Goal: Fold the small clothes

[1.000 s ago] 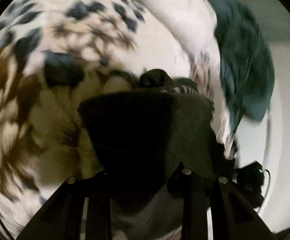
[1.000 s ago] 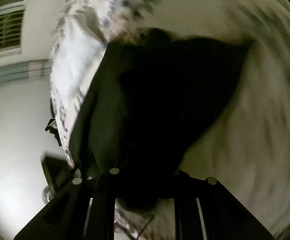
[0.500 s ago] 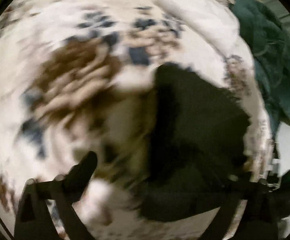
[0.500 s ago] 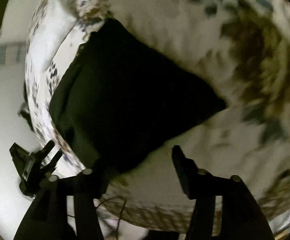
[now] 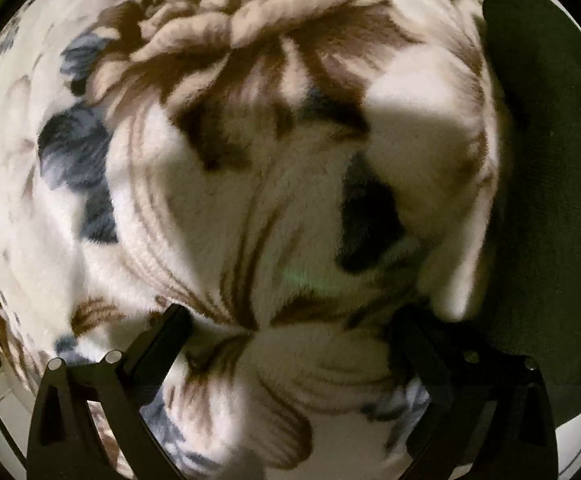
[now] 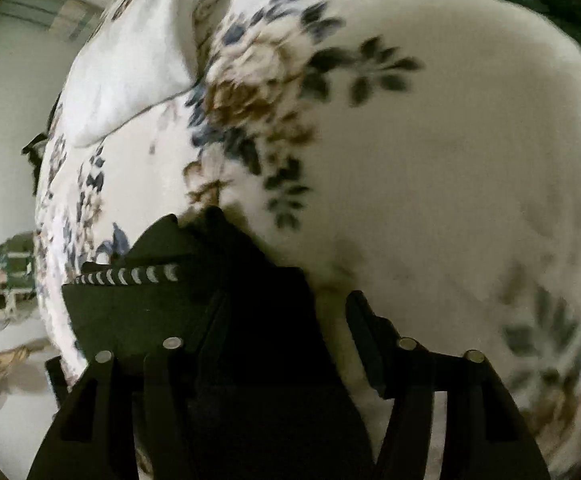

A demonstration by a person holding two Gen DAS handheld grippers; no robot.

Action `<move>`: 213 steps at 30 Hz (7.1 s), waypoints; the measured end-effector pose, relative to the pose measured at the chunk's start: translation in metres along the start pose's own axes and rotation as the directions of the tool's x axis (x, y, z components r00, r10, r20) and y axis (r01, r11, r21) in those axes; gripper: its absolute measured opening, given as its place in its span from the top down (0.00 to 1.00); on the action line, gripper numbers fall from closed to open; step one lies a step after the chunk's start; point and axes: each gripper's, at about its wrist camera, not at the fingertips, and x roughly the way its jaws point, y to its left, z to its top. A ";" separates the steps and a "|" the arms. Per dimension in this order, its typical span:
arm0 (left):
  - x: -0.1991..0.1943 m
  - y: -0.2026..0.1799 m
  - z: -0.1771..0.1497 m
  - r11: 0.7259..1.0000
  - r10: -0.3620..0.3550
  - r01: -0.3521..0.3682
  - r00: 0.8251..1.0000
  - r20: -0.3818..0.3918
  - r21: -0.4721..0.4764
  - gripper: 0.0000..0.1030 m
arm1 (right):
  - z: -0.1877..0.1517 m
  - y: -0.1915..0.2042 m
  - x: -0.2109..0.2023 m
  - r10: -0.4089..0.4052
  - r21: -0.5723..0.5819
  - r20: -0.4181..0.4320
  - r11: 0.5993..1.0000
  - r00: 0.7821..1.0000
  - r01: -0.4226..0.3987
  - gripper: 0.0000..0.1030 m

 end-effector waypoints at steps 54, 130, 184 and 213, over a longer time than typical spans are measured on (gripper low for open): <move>-0.044 -0.076 0.016 0.921 -0.387 0.390 0.917 0.099 -0.012 0.20 | -0.109 -0.089 -0.042 0.046 0.267 -0.148 0.964 0.988 -0.005 0.62; -0.192 -0.189 0.305 0.950 -0.117 -0.009 0.917 0.381 0.312 0.00 | 0.149 0.159 -0.088 -0.481 0.016 0.322 0.864 0.816 0.503 0.00; -0.584 -0.108 -0.127 0.959 -0.203 -0.039 0.599 0.774 0.282 0.00 | -0.296 0.363 -0.585 -0.295 0.007 0.796 0.878 0.529 0.479 0.00; -0.589 -0.106 -0.139 0.962 -0.172 -0.066 0.608 0.775 0.265 0.00 | -0.282 0.352 -0.599 -0.268 -0.039 0.783 0.879 0.561 0.476 0.00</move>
